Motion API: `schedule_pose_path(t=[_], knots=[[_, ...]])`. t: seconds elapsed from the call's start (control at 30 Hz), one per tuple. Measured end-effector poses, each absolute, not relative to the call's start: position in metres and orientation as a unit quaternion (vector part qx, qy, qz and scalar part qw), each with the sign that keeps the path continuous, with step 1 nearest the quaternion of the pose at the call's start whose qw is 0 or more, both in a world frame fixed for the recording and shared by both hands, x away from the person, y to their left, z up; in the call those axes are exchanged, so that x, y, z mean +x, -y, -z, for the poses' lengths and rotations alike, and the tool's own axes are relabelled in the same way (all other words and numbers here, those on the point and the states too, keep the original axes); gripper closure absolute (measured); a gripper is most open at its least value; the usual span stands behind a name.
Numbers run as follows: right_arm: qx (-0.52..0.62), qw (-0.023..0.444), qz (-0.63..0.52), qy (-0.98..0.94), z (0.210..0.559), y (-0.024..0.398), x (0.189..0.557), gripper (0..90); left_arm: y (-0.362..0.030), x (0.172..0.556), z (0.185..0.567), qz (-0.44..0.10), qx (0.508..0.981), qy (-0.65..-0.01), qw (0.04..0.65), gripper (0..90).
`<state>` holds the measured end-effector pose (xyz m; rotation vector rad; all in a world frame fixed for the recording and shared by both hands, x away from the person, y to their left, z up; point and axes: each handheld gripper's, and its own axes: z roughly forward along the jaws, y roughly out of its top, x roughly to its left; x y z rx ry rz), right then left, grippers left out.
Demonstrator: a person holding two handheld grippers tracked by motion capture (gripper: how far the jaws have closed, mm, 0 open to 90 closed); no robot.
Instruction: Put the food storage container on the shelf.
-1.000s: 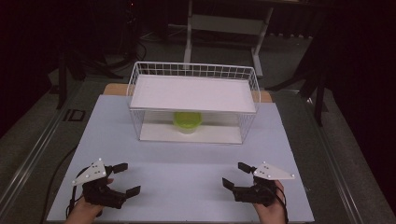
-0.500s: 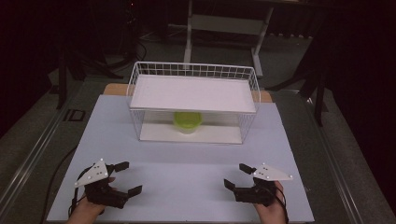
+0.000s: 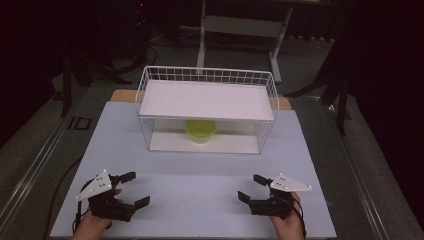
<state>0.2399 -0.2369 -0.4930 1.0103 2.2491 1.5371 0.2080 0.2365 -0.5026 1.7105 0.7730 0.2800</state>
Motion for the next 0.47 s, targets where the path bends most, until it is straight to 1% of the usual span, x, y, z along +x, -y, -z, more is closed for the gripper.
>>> schedule_pose_path(t=[0.47], knots=[[0.355, 0.128, -0.510, -0.773, 0.4945, 0.2384, 0.2413, 14.9, -0.2307, 0.2041, 0.5023, -0.117, 0.738, -0.320, 0.582, 1.5]])
